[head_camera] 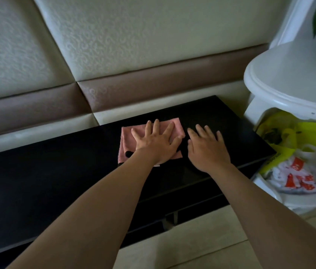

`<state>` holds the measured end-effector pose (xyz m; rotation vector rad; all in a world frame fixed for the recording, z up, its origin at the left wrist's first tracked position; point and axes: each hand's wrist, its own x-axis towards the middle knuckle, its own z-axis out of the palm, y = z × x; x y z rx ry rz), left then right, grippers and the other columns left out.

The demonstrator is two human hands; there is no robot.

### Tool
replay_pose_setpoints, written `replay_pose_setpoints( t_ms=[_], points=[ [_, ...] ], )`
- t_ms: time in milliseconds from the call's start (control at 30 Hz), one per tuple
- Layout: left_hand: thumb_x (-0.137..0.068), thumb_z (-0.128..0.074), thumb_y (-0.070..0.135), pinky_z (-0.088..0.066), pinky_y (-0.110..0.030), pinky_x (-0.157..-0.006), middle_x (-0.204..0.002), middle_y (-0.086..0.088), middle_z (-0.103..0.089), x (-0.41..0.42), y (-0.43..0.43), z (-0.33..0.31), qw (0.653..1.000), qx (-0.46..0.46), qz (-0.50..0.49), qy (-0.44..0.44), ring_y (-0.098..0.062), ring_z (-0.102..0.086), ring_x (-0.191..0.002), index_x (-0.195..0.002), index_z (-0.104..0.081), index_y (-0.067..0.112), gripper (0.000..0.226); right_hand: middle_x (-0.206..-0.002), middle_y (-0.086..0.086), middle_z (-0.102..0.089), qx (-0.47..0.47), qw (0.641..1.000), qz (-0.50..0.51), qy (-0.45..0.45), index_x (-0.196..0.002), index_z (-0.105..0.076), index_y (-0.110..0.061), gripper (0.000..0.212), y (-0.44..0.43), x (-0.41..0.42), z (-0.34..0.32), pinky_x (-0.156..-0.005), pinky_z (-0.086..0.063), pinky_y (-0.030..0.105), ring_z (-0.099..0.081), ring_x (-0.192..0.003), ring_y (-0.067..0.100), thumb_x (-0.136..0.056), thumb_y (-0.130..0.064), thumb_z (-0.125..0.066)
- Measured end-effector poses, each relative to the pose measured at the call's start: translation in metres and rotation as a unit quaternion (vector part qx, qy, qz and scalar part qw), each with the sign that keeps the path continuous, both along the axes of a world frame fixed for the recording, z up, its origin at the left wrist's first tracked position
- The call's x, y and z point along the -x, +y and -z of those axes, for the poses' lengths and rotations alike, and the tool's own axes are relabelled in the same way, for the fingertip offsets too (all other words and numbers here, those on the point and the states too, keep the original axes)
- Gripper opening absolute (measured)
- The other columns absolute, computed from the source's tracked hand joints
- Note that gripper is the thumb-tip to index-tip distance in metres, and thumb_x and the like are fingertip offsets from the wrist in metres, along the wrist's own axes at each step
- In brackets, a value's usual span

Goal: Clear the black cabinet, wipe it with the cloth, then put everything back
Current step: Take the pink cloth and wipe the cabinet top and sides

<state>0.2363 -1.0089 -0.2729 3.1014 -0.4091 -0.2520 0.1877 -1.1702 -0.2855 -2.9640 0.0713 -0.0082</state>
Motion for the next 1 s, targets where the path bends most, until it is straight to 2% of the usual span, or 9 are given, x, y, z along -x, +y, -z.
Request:
replay_pose_setpoints(
  t_ms=[567,700,1000],
  points=[
    [-0.093,-0.008,0.073,0.0,-0.08,-0.108,-0.168,-0.006,0.005,-0.079,-0.019,0.001,1.0,0.002,-0.015,-0.023,-0.031,0.005,-0.154,-0.158,0.001,0.043,0.072,-0.168,0.002,-0.014,-0.001,1.0,-0.002,-0.003,-0.158,-0.02,-0.03,0.055,-0.001,-0.002,0.001,-0.124,-0.01,0.056,-0.007,-0.156,0.025,-0.105,-0.04,-0.026],
    [-0.092,-0.005,0.074,-0.002,-0.079,-0.108,-0.168,-0.006,0.001,-0.08,-0.02,0.003,0.999,0.004,-0.018,-0.033,-0.032,0.003,-0.154,-0.158,-0.001,0.043,0.073,-0.168,0.001,-0.015,-0.011,1.0,-0.002,-0.005,-0.157,-0.023,-0.031,0.054,-0.004,-0.005,0.003,-0.124,-0.009,0.056,-0.007,-0.155,0.024,-0.105,-0.04,-0.027],
    [-0.093,-0.007,0.074,-0.002,-0.077,-0.111,-0.169,-0.007,0.008,-0.054,-0.012,0.001,1.0,-0.002,0.001,-0.02,-0.032,0.01,-0.154,-0.158,0.005,0.042,0.074,-0.167,0.001,-0.019,-0.026,1.0,0.011,-0.006,-0.156,-0.028,-0.031,0.052,-0.003,-0.006,0.0,-0.123,-0.01,0.056,-0.009,-0.155,0.023,-0.104,-0.035,-0.032]
  ],
)
